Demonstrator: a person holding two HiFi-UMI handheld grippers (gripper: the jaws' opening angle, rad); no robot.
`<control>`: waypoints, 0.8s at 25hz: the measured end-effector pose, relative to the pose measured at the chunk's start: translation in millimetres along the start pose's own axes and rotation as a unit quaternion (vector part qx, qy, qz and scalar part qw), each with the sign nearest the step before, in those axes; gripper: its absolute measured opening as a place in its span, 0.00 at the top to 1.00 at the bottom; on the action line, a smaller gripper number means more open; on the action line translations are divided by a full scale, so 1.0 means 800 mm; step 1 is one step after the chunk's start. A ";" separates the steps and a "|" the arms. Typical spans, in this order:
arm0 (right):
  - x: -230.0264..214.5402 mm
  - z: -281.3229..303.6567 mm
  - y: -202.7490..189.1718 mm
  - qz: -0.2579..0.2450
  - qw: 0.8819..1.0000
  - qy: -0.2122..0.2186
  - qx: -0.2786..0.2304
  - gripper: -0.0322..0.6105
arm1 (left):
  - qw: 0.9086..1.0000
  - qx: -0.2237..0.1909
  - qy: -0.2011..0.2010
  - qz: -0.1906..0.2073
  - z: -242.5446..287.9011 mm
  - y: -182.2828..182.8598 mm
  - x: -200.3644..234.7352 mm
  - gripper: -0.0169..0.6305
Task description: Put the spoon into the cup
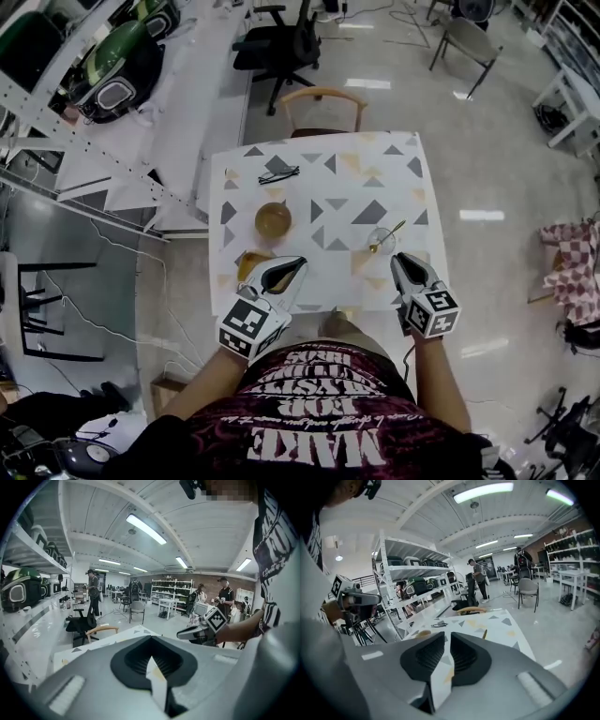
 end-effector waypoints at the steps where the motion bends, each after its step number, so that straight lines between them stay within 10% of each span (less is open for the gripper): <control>1: 0.013 -0.009 0.008 -0.009 1.000 0.000 -0.009 0.88 | 1.000 -0.007 0.001 -0.001 -0.008 0.001 0.001 0.97; 20: 0.220 -0.121 0.045 -0.107 0.986 -0.034 -0.121 0.91 | 0.995 -0.097 0.007 -0.024 -0.187 -0.034 0.015 0.97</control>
Point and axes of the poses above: the fingertips, and each gripper's own axes: z forward along the fingers, x to its left, y out of its top, the point moved 10 cm from there along -z, backward along the fingers, and after that the axes turned 11 degrees about y, right-handed, at the moved point
